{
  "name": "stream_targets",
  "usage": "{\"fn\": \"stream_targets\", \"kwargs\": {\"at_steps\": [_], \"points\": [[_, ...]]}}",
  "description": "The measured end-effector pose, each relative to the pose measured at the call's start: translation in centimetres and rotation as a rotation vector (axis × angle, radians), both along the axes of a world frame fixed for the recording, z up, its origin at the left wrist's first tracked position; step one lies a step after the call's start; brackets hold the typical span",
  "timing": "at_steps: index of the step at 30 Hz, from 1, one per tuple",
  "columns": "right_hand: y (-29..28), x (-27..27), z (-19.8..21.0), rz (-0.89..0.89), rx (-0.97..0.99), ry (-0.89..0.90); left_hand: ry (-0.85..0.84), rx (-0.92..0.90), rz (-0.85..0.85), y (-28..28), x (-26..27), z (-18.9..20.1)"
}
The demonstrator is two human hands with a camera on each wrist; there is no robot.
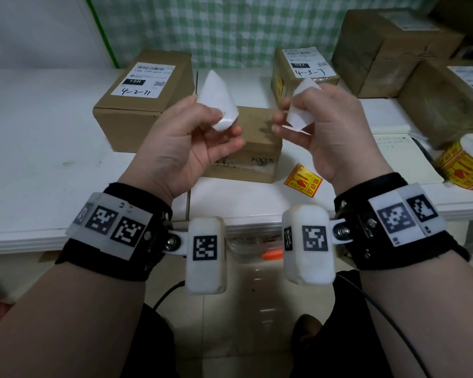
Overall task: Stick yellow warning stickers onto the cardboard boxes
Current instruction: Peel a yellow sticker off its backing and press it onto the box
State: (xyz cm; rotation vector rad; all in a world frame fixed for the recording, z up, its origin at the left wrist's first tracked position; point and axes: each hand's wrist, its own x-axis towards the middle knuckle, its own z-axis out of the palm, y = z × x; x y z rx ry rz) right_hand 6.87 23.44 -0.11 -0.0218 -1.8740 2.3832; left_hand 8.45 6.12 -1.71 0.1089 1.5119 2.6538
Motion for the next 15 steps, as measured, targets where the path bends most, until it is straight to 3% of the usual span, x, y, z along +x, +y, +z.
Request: {"fn": "stream_targets", "kwargs": {"at_steps": [4, 8, 15], "points": [[2.6, -0.9, -1.2, -0.186, 0.290, 0.034, 0.081, -0.242, 0.060, 0.8, 0.0, 0.2], [5.0, -2.1, -3.1, -0.301, 0.567, -0.062, 0.171, -0.357, 0.103, 1.1, -0.3, 0.1], [6.5, -2.5, -4.2, -0.195, 0.792, -0.213, 0.397, -0.639, 0.178, 1.7, -0.1, 0.0]]}}
